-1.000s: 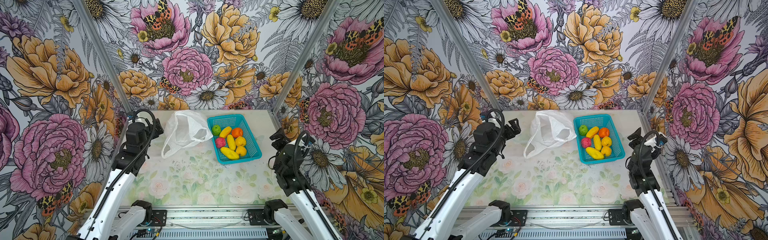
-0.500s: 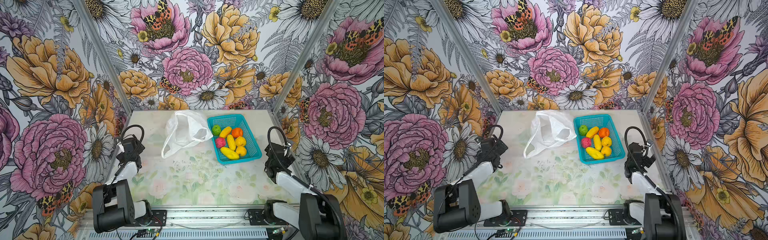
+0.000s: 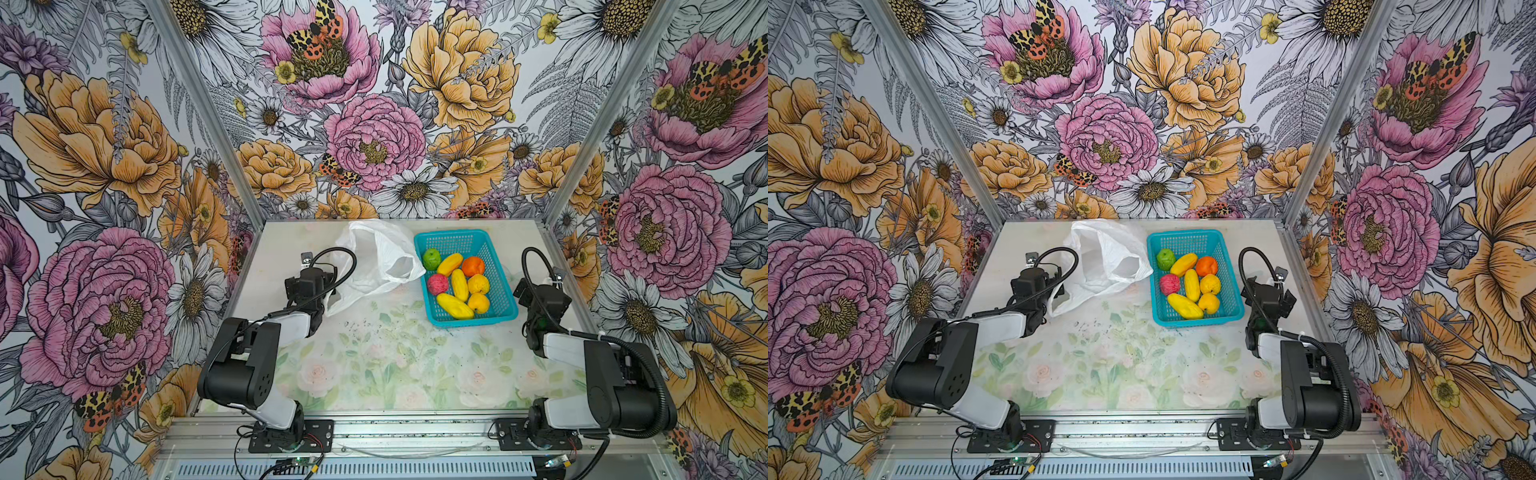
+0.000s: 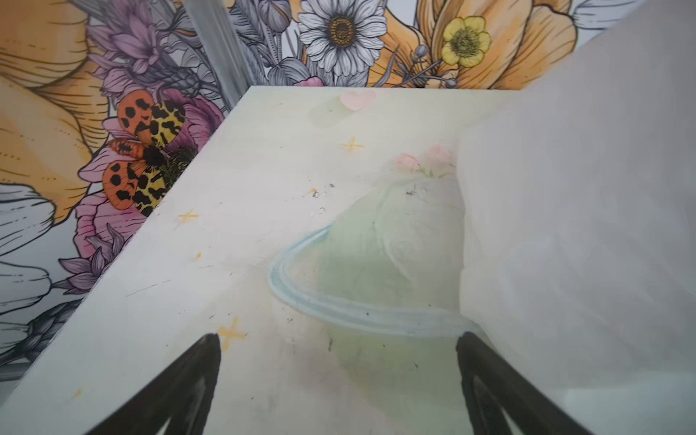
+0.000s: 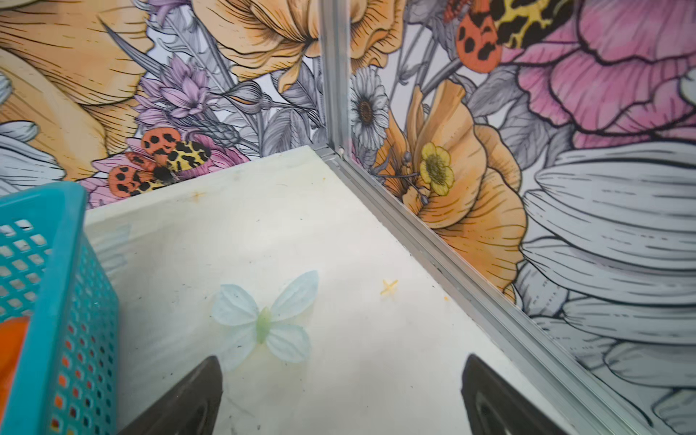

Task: Untie the knot of the plastic bag and take out the fruit

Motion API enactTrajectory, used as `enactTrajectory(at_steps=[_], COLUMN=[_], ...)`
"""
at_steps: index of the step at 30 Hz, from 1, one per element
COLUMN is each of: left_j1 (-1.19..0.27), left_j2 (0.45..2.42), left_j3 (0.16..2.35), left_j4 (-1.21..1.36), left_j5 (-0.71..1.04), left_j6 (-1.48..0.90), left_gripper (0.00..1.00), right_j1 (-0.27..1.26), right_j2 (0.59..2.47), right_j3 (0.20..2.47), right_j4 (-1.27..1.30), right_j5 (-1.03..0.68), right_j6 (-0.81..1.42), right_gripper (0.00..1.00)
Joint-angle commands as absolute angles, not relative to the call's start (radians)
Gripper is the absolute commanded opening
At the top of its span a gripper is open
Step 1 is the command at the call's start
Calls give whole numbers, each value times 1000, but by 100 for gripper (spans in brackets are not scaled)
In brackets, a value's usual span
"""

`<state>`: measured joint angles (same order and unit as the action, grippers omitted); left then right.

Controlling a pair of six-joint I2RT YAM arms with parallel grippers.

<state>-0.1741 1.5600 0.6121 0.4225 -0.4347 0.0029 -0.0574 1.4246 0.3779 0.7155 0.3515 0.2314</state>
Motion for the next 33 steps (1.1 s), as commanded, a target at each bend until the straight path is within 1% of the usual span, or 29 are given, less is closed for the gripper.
enactTrajectory(at_steps=[1, 2, 3, 5, 6, 7, 9, 11, 12, 13, 14, 15, 16, 17, 19, 21, 23, 24, 33], left_j1=[-153, -149, -149, -145, -134, -118, -65, -29, -20, -35, -47, -40, -34, -38, -38, -36, -31, -21, -25], left_j2=[1528, 1514, 1505, 1498, 1501, 1504, 1506, 1473, 1450, 1433, 1446, 1484, 1531, 1579, 1520, 1557, 1546, 1555, 1550], left_j3=[587, 572, 560, 559, 574, 595, 619, 565, 511, 472, 404, 341, 314, 307, 346, 357, 367, 357, 363], left_j4=[547, 558, 571, 557, 523, 478, 416, 496, 593, 647, 798, 944, 1039, 1122, 948, 994, 954, 991, 971], left_j5=[-466, -437, -406, -380, -372, -349, -275, -202, -128, -171, -238, -218, -160, -142, -129, -176, -304, -286, -278], left_j6=[83, 89, 98, 109, 101, 89, 50, 13, 16, 30, 33, 31, 40, 59, 58, 40, -12, -15, -11], left_gripper=[99, 99, 99, 99, 99, 99, 99, 99, 99, 99, 99, 99, 99, 99, 99, 99, 99, 99, 99], right_j1=[-18, -11, -5, -2, -1, 1, 0, 2, 1, 1, 3, 2, 3, 4, 5, 3, 3, 6, 14], right_j2=[1501, 1553, 1525, 1543, 1525, 1542, 1532, 1530, 1534, 1538, 1533, 1537, 1537, 1533, 1536, 1537, 1536, 1535, 1538], right_j3=[379, 370, 377, 370, 375, 366, 365, 359, 357, 359, 365, 363, 364, 364, 364, 363, 364, 364, 366], right_j4=[853, 939, 881, 929, 881, 933, 914, 926, 936, 941, 917, 927, 927, 920, 923, 926, 926, 923, 922], right_j5=[216, 207, 222, 229, 238, 251, 265, 270, 270, 272, 273, 274, 276, 275, 275, 275, 275, 276, 284], right_j6=[130, 106, 117, 103, 118, 110, 121, 119, 117, 115, 120, 116, 114, 117, 116, 114, 115, 115, 109], right_gripper=[100, 100, 100, 100, 99, 100, 100, 100, 99, 100, 99, 100, 100, 99, 100, 100, 99, 100, 99])
